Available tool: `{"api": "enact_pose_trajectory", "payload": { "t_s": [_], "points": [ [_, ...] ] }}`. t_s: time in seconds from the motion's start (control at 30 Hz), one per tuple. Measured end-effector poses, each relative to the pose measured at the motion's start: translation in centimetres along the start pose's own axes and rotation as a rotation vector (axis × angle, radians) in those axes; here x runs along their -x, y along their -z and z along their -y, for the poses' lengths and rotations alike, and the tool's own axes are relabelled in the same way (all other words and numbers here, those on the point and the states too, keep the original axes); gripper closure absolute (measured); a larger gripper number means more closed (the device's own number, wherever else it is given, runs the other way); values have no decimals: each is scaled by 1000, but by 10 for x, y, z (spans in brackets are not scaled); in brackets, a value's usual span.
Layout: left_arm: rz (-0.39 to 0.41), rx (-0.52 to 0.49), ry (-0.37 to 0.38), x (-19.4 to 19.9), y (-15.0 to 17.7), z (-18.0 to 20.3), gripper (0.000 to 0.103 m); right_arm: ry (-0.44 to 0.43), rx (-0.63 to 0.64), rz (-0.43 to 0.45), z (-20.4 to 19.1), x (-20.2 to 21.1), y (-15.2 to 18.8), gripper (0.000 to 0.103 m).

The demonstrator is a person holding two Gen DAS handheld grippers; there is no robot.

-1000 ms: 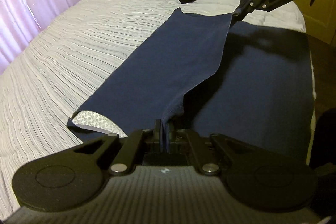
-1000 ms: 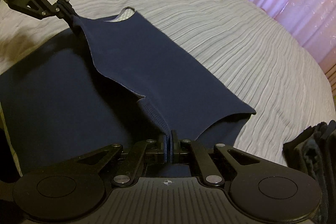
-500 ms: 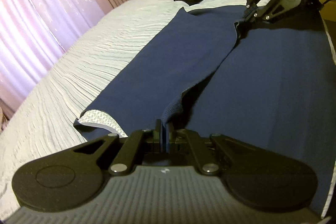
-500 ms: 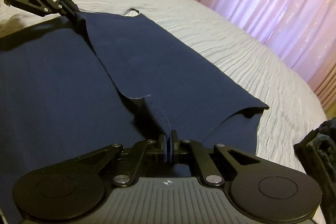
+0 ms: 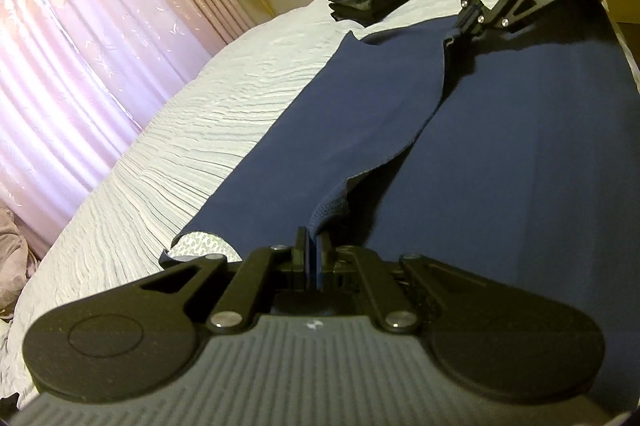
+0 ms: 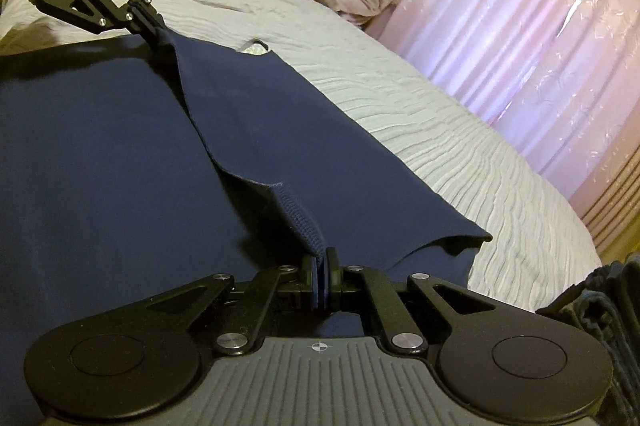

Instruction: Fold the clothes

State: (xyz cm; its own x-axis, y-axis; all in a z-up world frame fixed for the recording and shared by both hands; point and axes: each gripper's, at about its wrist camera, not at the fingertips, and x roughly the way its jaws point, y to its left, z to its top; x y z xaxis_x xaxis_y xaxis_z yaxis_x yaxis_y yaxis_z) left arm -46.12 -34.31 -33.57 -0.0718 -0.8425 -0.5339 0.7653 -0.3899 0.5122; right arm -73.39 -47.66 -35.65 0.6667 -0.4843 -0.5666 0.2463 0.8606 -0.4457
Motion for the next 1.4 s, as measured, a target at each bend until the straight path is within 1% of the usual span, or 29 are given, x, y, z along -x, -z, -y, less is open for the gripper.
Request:
{"api": "enact_pose_trajectory", "payload": {
  "t_s": [0.17,0.27,0.33,0.43,0.53,0.6,0.67,0.87,0.93,1.03,1.1,1.23,1.4],
  "points": [
    [29,3,-31,25,-13,2,102,4,11,7,-1,12,-8,102],
    [41,-15,-58,48,-21,9,102,21,32,33,-1,35,-16,102],
    [46,-9,-66,67,-25,19,102,35,53,46,-6,56,-18,102],
    [27,-31,-55,94,-26,45,102,53,87,56,-18,93,-14,102],
    [-5,-62,-37,115,-21,77,102,52,113,49,-37,124,0,102],
    [-32,-88,-34,123,-16,98,102,43,133,35,-54,138,13,102],
    [-57,-79,-35,127,-9,114,102,29,158,16,-73,145,27,102],
    [-92,-35,-43,123,3,139,103,16,160,-28,-95,127,55,102],
    [-88,-47,-54,126,2,144,103,22,159,-29,-96,127,54,102],
    [-78,-67,-68,130,-2,152,103,43,164,-26,-94,137,49,102],
    [-87,-88,-66,124,0,159,103,46,162,-39,-95,135,53,102],
    [-121,-161,-69,113,10,173,103,45,168,-66,-102,128,59,102],
    [-141,-150,-66,108,17,173,102,56,159,-78,-110,126,59,102]
  ]
}}
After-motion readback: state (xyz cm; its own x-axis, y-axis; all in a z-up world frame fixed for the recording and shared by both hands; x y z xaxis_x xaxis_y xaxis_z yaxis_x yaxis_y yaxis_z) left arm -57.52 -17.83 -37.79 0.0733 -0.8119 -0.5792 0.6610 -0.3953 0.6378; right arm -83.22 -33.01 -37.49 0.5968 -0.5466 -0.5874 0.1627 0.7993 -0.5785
